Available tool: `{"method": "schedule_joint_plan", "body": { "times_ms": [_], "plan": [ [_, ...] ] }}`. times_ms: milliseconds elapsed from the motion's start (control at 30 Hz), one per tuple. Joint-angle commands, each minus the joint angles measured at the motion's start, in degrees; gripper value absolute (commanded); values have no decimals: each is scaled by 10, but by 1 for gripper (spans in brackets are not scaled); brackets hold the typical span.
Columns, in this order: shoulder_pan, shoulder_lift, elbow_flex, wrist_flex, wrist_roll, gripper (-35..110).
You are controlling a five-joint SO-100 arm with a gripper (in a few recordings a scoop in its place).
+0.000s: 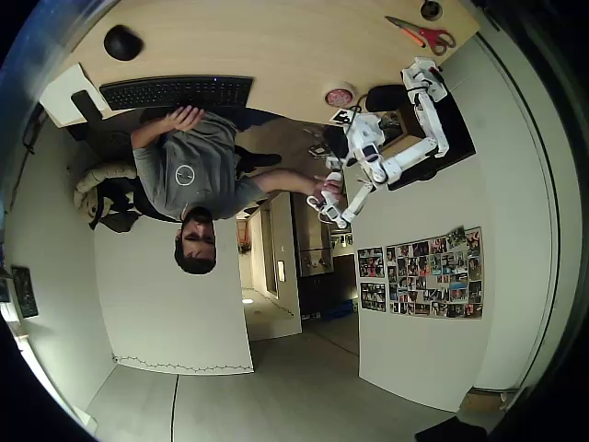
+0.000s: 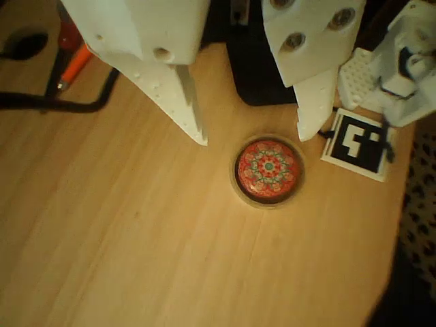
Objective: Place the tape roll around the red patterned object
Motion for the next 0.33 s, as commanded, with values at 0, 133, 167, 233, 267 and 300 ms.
{"method": "schedule_joint_plan", "body": {
  "times_ms": [0, 133, 167, 233, 267, 300],
  "plan": [
    [-7, 87, -2, 14, -13, 35],
    [-8, 128, 28, 14, -8, 35],
    [-6, 129, 29, 14, -8, 35],
    [-4, 127, 29, 14, -8, 35],
    [-4, 124, 29, 13, -8, 36],
    [-3, 121, 28, 11, -8, 36]
  ]
}}
